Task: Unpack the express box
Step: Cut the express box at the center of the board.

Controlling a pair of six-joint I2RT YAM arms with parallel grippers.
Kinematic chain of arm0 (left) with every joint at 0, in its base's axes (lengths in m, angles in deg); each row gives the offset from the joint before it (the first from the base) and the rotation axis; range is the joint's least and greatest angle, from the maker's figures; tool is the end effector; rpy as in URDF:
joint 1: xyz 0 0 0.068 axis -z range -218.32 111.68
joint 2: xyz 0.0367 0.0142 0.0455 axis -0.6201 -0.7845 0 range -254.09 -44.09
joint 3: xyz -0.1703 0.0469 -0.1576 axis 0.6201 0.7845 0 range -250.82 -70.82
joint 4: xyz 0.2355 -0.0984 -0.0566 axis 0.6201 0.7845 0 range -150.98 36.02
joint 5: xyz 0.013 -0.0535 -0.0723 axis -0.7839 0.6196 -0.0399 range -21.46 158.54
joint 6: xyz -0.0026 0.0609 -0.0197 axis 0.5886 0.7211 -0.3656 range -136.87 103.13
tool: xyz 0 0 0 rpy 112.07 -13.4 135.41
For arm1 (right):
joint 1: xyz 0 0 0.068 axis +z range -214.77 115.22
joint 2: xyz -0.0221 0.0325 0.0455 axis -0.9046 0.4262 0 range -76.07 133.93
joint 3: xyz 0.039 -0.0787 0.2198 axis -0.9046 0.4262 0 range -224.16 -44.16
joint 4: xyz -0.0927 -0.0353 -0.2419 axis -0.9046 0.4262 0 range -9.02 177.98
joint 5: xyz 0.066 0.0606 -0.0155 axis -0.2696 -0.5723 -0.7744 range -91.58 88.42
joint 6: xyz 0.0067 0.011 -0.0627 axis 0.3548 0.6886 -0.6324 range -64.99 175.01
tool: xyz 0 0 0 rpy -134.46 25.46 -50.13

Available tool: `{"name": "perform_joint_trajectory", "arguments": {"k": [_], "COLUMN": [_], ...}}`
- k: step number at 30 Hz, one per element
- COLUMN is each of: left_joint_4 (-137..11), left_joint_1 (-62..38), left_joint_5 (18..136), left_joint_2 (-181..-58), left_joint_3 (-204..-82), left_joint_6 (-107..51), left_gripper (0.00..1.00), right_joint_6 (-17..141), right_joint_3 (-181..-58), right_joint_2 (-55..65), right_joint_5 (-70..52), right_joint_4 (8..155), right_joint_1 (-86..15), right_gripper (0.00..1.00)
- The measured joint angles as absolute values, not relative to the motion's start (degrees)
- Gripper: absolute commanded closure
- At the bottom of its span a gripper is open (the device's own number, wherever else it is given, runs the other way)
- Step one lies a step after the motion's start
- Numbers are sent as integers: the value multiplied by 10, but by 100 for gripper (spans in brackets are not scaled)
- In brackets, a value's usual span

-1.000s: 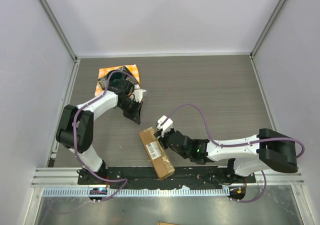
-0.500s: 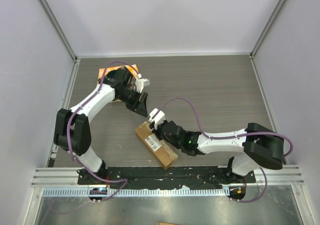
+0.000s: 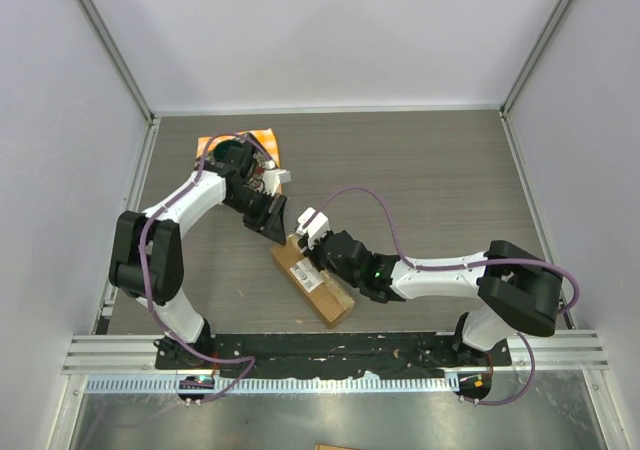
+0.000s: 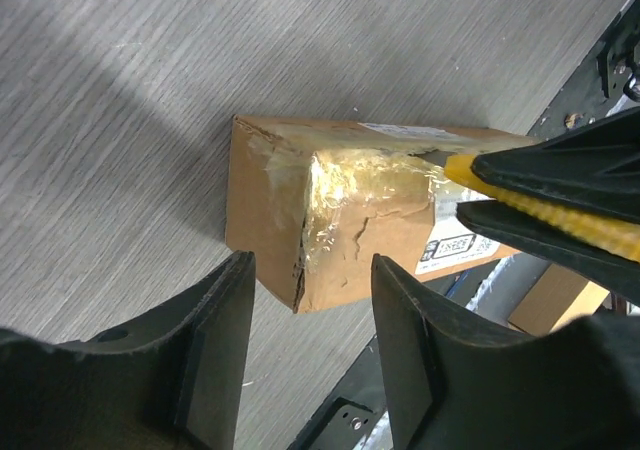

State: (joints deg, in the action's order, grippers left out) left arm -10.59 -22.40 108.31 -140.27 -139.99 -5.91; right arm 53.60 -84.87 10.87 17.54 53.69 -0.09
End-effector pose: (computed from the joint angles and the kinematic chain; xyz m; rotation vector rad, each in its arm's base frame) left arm 0.2935 -0.1167 0.1714 0.7547 2.6798 -1.0184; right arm 0.1580 0.2959 0.1651 -0.8412 1.7104 0.4376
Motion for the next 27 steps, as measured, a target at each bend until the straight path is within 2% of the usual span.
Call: {"name": "perform_joint_trajectory", "arguments": {"k": [6, 9, 10, 12, 13, 15, 27], "left_joint_4": [-121, -130, -133, -139, -139, -140, -170], "left_joint_1": [-219, -218, -217, -214, -213, -210, -212], "left_joint_5": [1085, 1088, 1089, 1093, 1096, 1104, 1111], "left_joint_2": [-1430, -1441, -1444, -1449, -1451, -1452, -1433], "left_joint_3": [-1388, -1388, -1388, -1388, -1388, -1388, -1362], "left_joint_6": [-59, -59, -59, -58, -60, -59, -79], "left_gripper": [41, 44, 56, 71, 86, 100, 100], "right_joint_6": [539, 540, 541, 541, 541, 540, 552], "right_joint_3": [-848, -848, -848, -848, -848, -848, -833], "right_joint_2": [110, 111, 112, 115, 117, 117, 101], "right_joint_5": [171, 170, 169, 167, 167, 167, 185], "right_joint_4": [532, 529, 527, 522, 519, 519, 521], "right_joint_1": [-1, -1, -1, -1, -1, -1, 11], "right_gripper": [99, 99, 99, 99, 99, 99, 99]}}
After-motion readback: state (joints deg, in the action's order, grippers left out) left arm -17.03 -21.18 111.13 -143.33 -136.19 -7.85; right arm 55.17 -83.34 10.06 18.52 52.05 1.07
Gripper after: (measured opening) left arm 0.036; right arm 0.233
